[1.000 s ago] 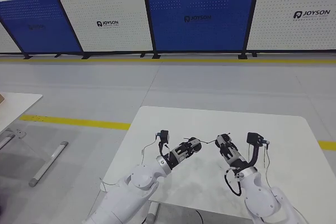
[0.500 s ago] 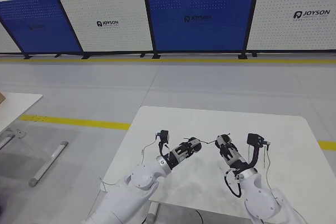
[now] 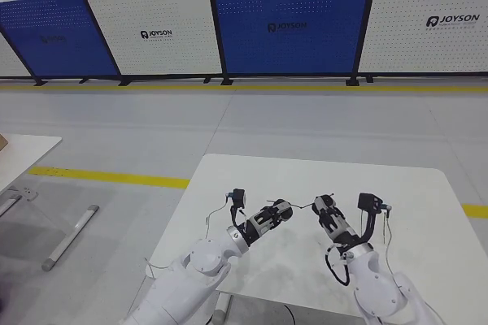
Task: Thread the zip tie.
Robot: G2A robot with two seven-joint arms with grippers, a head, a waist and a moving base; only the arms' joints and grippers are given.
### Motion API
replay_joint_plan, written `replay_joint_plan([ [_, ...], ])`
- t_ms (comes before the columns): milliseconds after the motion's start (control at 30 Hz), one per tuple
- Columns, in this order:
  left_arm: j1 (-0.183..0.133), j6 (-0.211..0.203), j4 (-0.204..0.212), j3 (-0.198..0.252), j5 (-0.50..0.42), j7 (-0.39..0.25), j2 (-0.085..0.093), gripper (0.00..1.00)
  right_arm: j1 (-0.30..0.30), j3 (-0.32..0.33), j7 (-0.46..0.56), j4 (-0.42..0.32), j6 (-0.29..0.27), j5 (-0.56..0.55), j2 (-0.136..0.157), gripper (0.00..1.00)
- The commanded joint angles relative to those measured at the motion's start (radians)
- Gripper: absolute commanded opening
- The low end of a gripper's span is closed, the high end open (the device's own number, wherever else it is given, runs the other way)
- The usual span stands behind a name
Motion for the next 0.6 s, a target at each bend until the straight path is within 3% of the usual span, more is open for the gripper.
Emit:
replay_joint_plan([
  [0,0.0,0.0,0.0,0.0,0.0,0.0,0.0,0.0,-0.005,0.005,0.0,-0.004,0.0,-0.003,0.0,0.0],
  [567,0.0,0.0,0.0,0.0,0.0,0.0,0.0,0.0,-0.003,0.016,0.028,-0.005,0.0,-0.021,-0.009,0.0],
])
